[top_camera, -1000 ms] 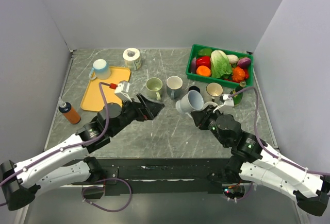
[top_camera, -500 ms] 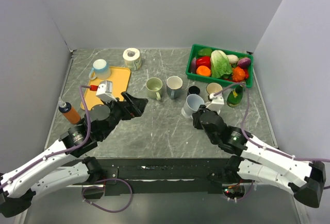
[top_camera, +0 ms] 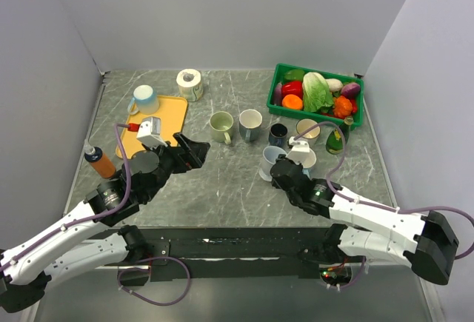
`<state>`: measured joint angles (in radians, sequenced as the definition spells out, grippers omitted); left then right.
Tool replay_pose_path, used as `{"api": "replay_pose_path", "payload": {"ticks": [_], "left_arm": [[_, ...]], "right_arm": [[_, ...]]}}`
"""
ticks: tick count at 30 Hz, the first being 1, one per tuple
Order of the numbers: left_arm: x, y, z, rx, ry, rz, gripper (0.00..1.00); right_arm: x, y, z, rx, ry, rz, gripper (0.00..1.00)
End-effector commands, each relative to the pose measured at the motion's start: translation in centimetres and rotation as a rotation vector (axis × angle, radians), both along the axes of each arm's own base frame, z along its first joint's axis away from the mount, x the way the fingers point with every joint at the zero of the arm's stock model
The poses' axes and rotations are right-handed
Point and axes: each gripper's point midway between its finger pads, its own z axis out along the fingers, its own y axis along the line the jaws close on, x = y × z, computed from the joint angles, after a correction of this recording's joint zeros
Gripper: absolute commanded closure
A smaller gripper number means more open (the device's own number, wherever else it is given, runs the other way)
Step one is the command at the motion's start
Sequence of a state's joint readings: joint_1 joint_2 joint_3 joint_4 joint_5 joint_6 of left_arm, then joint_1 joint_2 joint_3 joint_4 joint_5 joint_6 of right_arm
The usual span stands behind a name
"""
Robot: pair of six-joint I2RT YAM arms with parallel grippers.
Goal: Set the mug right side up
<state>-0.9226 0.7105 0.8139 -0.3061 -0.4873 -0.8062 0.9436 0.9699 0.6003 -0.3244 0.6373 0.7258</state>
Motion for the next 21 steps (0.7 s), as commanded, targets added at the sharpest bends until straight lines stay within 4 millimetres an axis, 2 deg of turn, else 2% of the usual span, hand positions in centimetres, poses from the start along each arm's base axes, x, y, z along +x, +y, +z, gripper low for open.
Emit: {"api": "replay_pose_path", "payload": {"ticks": [1, 9, 16, 21], "left_arm": [[0.2, 0.3, 1.5, -0.013, -0.027, 0.016, 0.04], [0.2, 0.5, 1.2, -0.004, -0.023, 0.022, 0.04], [0.2, 0.5, 1.0, 0.004, -0.019, 0.023, 0.04], [0.3, 0.8, 1.0, 0.013, -0.017, 0.034, 0.04]], "right_arm": [[1.8, 0.7, 1.5, 0.08, -0.08, -0.079, 1.0], [2.5, 1.0, -0.3, 0.028, -0.091, -0.071, 1.0], [2.7, 1.1, -3.0, -0.034, -0.06, -0.081, 1.0], [2.4, 1.1, -3.7, -0.042, -0.03, -0.092, 0.99]]}}
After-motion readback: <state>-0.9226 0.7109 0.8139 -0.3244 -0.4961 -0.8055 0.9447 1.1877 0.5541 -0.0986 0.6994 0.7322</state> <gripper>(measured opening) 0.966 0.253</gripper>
